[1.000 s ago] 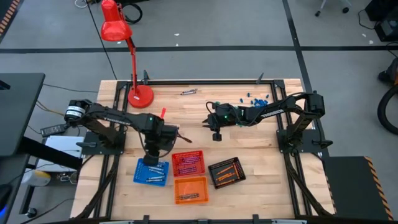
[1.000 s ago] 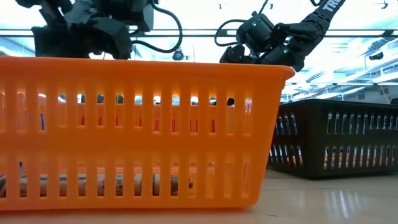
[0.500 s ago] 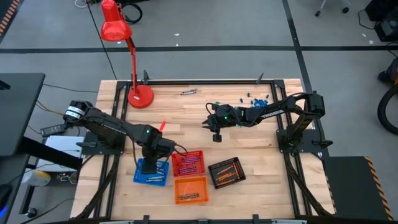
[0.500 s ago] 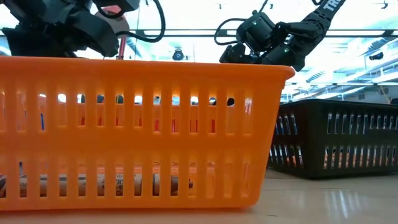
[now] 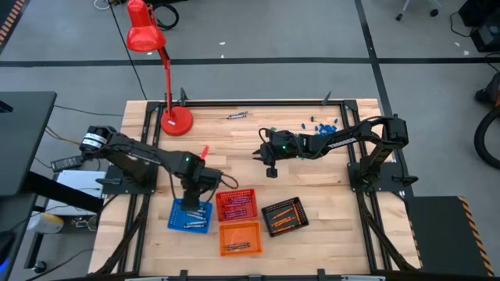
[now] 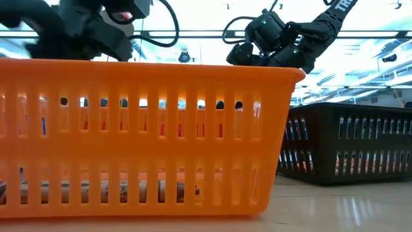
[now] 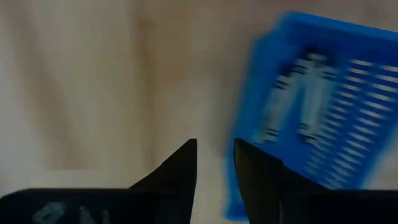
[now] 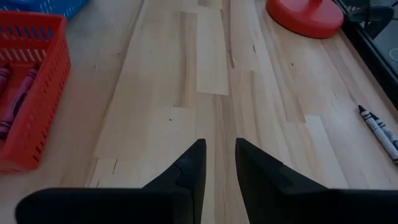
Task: Sort crayons
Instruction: Put the black crayon into the blue bin
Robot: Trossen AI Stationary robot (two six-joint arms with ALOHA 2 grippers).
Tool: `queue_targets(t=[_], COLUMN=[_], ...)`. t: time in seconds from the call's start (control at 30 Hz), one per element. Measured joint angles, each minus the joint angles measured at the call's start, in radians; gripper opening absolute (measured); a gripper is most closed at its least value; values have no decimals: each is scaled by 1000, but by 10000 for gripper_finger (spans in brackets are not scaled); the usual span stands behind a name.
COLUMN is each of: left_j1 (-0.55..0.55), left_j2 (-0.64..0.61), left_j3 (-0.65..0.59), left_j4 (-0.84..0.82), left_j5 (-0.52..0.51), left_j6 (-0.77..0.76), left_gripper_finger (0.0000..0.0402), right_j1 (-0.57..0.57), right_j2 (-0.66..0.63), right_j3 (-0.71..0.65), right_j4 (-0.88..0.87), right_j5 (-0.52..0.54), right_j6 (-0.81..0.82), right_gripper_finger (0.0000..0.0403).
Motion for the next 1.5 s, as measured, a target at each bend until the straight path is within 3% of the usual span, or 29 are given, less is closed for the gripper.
queue_targets(t=[0.23, 0.33, 0.47, 0.67, 0.87, 1.03, 1.27, 1.5], left_j1=[83, 134, 225, 399, 586, 704, 800, 857], left_j2=[0, 0, 6, 36, 101, 162, 296, 380], left_j3=[0, 0, 1, 1, 1, 1, 1, 0], left_j4=[125, 288, 465, 578, 735, 867, 1057, 1086], left_j5=[-457, -553, -559, -547, -316, -256, -208, -169], left_j6=[148, 218, 326, 502, 636, 736, 751, 713], left_gripper_finger=[116, 116, 117, 117, 117, 117, 117, 117], right_j1=[0, 0, 0, 0, 8, 14, 27, 30], right_j2=[0, 0, 0, 0, 0, 0, 0, 0], right_j3=[0, 0, 0, 0, 0, 0, 0, 0], right_j4=[-5, -21, -48, -115, -130, -131, -136, -135], right_j5=[30, 51, 95, 192, 192, 192, 191, 191], right_j6=[-4, -4, 2, 24, 38, 42, 45, 45], right_gripper_finger=[91, 91, 91, 91, 91, 91, 91, 91])
